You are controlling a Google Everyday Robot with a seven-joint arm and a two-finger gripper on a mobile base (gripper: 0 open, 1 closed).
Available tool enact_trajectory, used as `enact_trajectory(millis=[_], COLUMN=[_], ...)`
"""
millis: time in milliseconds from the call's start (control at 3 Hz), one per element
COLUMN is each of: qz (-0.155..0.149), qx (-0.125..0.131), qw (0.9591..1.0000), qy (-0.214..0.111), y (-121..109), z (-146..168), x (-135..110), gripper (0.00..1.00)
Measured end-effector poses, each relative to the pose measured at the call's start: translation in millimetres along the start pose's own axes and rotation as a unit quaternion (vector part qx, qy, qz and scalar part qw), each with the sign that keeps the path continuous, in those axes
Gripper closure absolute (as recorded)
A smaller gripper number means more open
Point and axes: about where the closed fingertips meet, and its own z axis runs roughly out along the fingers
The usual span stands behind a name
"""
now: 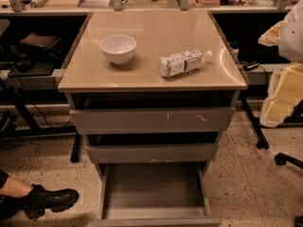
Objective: Close bottom drawer
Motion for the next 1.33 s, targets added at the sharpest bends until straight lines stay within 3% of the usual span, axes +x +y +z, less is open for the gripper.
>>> enact_trajectory(millis=[333,667,1000,1333], qz=[0.0,-0.029,-0.069,-0.084], qx=[0.0,0.005,-0.016,-0.083], qw=[1.0,0.9995,0.9964,0.9884], qy=[0.0,-0.012,-0.047,-0.096], y=[0,7,36,81], z=[0,24,90,200], x=[0,-15,-31,-41], gripper=[0.0,0.0,0.0,0.0])
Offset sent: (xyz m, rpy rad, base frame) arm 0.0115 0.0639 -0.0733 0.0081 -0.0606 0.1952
